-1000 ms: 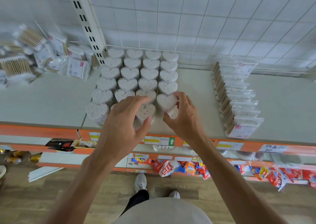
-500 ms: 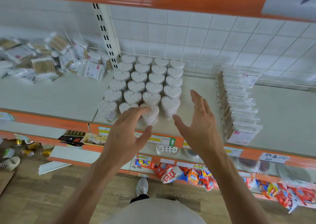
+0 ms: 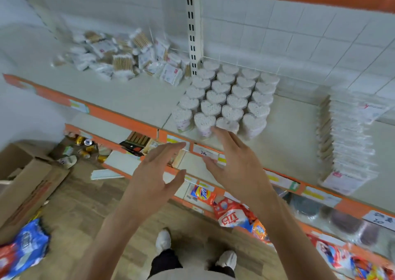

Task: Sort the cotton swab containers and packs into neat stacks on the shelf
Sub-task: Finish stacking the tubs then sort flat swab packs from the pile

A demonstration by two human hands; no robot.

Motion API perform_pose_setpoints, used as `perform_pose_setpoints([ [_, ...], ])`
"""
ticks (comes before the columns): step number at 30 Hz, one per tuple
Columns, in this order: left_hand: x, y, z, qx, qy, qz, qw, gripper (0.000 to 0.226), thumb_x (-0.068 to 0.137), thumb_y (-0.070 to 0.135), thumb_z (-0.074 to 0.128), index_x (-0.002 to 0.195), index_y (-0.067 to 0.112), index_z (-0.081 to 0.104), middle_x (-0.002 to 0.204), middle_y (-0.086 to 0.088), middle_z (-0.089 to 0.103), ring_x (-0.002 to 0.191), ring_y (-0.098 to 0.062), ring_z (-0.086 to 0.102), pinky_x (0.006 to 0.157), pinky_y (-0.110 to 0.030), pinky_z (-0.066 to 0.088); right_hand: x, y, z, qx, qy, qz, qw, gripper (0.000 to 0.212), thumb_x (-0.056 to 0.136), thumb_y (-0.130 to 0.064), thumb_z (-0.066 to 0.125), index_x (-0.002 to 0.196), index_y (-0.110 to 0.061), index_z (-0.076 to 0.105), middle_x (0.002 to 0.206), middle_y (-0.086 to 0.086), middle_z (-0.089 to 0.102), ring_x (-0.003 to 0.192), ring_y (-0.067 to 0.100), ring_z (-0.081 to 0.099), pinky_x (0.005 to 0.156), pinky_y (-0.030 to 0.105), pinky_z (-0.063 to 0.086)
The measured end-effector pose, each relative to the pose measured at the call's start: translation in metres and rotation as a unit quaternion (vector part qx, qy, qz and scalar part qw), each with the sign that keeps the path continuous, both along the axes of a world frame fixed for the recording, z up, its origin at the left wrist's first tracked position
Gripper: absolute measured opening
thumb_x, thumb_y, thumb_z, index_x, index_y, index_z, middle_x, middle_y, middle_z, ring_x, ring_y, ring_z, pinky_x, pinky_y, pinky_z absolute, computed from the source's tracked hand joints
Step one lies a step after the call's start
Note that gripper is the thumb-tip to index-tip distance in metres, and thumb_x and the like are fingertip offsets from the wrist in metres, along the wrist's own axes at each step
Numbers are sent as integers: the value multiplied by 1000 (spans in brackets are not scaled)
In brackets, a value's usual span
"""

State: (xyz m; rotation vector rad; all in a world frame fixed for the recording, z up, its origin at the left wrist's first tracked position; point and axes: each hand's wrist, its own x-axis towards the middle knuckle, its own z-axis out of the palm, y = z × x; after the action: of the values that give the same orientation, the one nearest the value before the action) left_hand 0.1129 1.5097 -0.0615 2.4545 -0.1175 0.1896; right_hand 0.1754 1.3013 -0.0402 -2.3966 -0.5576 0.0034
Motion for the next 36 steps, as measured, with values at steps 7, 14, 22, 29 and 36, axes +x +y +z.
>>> perform_pose_setpoints([
  [7, -43, 104, -3, 0, -6, 64, 998, 59, 91, 24, 72, 144, 33, 47, 137, 18, 51, 132, -11, 48, 99, -30, 46, -17, 90, 3, -6, 0, 29, 1000, 59, 92, -39, 66, 144, -28, 40, 142, -6, 50, 124, 16, 52, 96, 34, 48],
  [14, -91, 256, 1, 28, -11, 132, 991, 63, 86, 45, 58, 146, 34, 46, 142, 16, 53, 132, -6, 48, 109, -26, 39, -29, 243, 4, -26, -11, 72, 997, 60, 96, -37, 62, 147, -21, 37, 156, -2, 32, 144, 18, 30, 118, 39, 32],
  [22, -114, 357, -8, 21, -9, 191, 981, 67, 81, 42, 67, 145, 35, 47, 136, 31, 46, 131, 3, 41, 107, -15, 32, -25, 341, -6, -22, -15, 80, 996, 58, 93, -34, 65, 145, -18, 42, 151, -1, 39, 143, 16, 34, 114, 41, 37],
  [29, -83, 402, -23, 1, 12, 192, 981, 67, 84, 38, 69, 146, 37, 45, 138, 35, 41, 135, 2, 41, 107, -5, 25, 15, 395, -24, -20, 19, 94, 995, 61, 92, -34, 67, 145, -24, 38, 143, -9, 41, 133, 12, 40, 106, 41, 43],
  [36, -9, 465, -17, 7, 19, 204, 979, 71, 84, 21, 79, 144, 40, 46, 135, 37, 46, 130, 0, 47, 108, -14, 33, 92, 467, -42, -25, 55, 109, 992, 65, 93, -34, 65, 150, -23, 34, 151, -3, 36, 140, 16, 34, 114, 34, 35],
])
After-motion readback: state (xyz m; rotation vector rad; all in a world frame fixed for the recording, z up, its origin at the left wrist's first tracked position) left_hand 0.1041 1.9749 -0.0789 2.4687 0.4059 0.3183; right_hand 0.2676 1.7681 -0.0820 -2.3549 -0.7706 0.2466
